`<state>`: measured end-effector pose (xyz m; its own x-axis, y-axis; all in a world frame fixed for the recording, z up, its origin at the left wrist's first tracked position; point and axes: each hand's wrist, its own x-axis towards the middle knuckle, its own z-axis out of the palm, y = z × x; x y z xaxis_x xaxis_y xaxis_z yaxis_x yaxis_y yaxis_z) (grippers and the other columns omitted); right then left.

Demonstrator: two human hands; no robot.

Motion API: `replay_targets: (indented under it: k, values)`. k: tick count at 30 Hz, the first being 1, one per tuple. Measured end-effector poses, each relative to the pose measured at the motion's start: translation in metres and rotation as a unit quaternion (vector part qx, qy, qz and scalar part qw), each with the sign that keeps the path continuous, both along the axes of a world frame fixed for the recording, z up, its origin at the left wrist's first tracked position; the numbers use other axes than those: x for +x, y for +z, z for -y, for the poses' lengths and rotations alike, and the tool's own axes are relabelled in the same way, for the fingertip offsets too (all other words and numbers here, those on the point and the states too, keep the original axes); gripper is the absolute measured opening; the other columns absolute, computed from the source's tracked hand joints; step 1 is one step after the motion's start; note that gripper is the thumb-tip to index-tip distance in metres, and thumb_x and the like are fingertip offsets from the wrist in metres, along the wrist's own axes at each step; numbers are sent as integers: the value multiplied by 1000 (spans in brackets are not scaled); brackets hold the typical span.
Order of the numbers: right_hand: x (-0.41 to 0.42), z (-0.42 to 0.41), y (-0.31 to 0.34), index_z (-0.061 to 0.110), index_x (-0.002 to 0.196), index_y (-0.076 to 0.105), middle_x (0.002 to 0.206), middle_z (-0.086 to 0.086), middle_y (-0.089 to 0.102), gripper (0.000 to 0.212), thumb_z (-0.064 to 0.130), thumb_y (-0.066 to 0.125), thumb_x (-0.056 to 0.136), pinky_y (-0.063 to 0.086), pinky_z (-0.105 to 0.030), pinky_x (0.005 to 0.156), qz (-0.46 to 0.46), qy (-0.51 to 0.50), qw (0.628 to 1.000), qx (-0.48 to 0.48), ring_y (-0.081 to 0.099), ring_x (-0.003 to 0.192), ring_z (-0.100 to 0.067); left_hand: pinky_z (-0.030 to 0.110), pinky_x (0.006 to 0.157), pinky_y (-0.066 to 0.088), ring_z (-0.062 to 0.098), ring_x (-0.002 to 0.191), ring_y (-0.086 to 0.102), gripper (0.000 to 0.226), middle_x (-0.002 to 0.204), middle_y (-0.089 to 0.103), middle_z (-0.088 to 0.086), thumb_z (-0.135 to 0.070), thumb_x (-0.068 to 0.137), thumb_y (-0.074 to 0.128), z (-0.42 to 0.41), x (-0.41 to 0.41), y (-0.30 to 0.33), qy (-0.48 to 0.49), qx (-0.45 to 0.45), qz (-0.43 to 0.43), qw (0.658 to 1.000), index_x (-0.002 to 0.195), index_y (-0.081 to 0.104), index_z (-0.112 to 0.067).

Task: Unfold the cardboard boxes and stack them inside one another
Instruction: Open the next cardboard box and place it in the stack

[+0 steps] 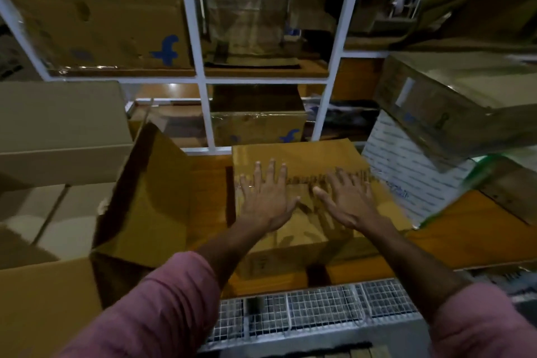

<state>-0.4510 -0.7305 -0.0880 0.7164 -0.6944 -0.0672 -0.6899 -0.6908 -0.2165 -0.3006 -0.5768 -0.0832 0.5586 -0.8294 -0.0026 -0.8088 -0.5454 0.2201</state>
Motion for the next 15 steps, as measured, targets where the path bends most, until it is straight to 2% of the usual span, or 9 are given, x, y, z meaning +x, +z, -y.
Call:
replay_targets:
  k: [4, 7, 10, 13, 15]
  values:
    - [-22, 25, -45, 37, 162, 2, 172, -1, -6, 89, 85, 1, 87, 1, -65, 122, -77, 10, 997, 12, -6, 157, -33, 75, 115, -8, 40, 152, -25, 84, 170, -20, 4, -78, 95, 15, 15, -16, -52, 34, 58, -61, 996, 161, -11, -35]
    - [-19, 22, -68, 36, 163, -1, 171, -1, -12, 95, 88, -7, 84, -5, -66, 121, -89, 5, 996, 3, -13, 157, -34, 72, 114, -15, 38, 152, -26, 84, 168, -22, 6, -78, 93, 2, 16, -9, -76, 38, 86, -42, 995, 162, -8, -32]
    - [4, 13, -69, 35, 163, -2, 171, 0, -13, 95, 89, -6, 84, -8, -67, 119, -97, 8, 995, 9, -15, 156, -36, 69, 117, -14, 34, 154, -22, 79, 169, -19, 1, -77, 94, 2, 16, 17, -78, 37, 82, -35, 995, 162, -5, -37]
    - [30, 6, -67, 35, 162, 3, 172, -1, -6, 91, 87, -2, 87, -3, -67, 117, -84, 28, 996, 8, -8, 156, -39, 68, 118, -11, 31, 155, -19, 75, 170, -17, -2, -75, 96, 5, 7, 46, -78, 49, 95, -28, 994, 162, -3, -40]
    - [45, 15, -66, 39, 159, 11, 171, 1, 4, 84, 86, 1, 89, 6, -65, 114, -69, 57, 996, -7, 3, 154, -38, 68, 119, -7, 30, 157, -13, 72, 172, -6, -4, -72, 98, 8, -2, 60, -78, 62, 68, -13, 996, 162, 4, -40]
